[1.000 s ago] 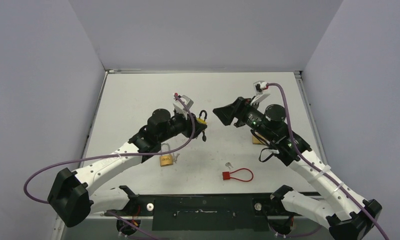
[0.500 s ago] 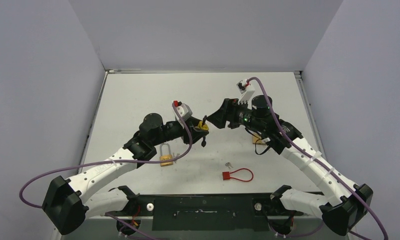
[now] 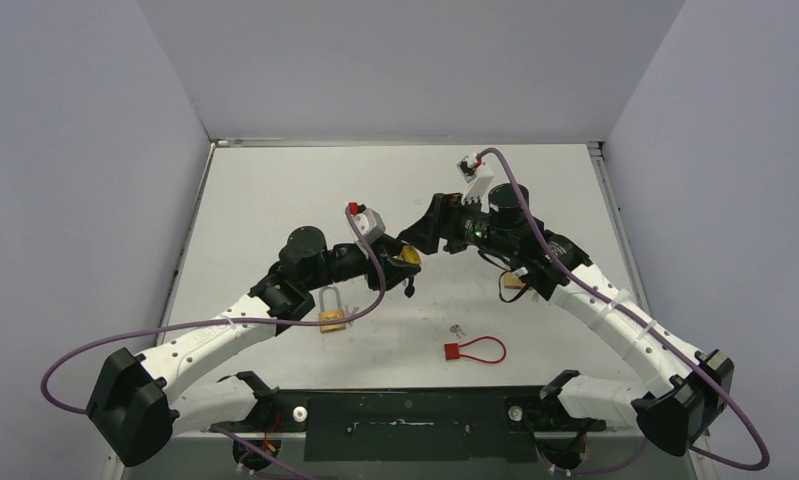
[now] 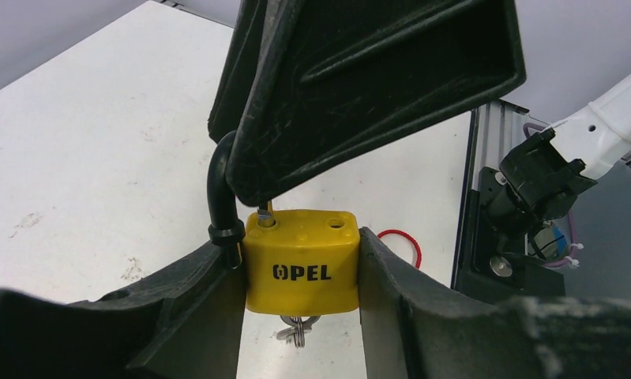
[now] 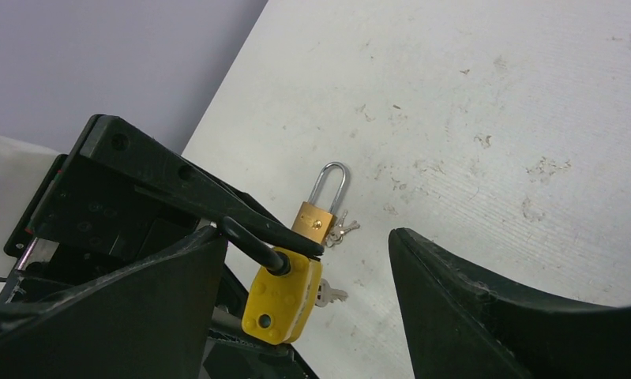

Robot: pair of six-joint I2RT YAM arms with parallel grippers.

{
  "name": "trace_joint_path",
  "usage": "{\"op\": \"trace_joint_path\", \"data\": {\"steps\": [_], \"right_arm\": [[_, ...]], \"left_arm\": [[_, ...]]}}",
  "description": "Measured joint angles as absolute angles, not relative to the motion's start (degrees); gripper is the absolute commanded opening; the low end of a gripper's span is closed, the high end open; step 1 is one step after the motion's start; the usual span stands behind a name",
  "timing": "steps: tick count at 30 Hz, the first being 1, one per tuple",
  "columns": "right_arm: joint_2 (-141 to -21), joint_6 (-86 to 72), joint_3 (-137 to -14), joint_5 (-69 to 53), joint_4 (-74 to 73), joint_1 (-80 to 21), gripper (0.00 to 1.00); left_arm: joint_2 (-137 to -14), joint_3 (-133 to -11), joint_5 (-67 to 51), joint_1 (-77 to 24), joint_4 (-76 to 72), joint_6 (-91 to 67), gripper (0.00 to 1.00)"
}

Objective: Unlock with the key
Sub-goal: Place the lock at the center of the board.

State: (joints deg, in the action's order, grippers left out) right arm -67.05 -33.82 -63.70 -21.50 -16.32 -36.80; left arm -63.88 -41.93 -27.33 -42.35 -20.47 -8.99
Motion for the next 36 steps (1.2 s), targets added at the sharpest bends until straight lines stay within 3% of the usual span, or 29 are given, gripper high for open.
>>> {"op": "trace_joint_path", "data": {"steps": [7, 8, 9, 12, 14, 22, 36], "right_arm": [[-69.6, -33.34, -65.25, -20.97, -16.16, -38.11, 0.36], [-69.78, -33.39, -65.25, -20.93, -16.08, -38.17, 0.35], [-69.93, -33.15, -65.23, -20.78, -15.86, -38.24, 0.39], [-70.08, -32.64, -64.9, -20.01, -14.79, -38.17, 0.71], [-70.17, -31.99, -64.79, -19.57, -14.17, -37.91, 0.78], [-69.63, -30.46, -63.4, -12.29, -13.82, -32.99, 0.8], [-58.5, -34.46, -47.62, -3.97, -17.45, -25.71, 0.8]], "left_arm": [[-63.88, -40.97, -24.53, -42.3, -20.32, -10.28, 0.0], [-63.88, -40.77, -23.64, -42.3, -20.05, -10.46, 0.0], [-63.88, -40.58, -22.59, -42.33, -19.75, -10.76, 0.0], [-63.88, -39.72, -20.56, -42.3, -19.59, -11.84, 0.0], [-63.99, -39.16, -19.22, -42.33, -19.46, -13.34, 0.0], [-75.35, -44.29, -6.46, -41.63, -10.02, -21.76, 0.0], [-114.69, -78.04, 3.66, -34.5, 8.14, -31.35, 0.0]]}}
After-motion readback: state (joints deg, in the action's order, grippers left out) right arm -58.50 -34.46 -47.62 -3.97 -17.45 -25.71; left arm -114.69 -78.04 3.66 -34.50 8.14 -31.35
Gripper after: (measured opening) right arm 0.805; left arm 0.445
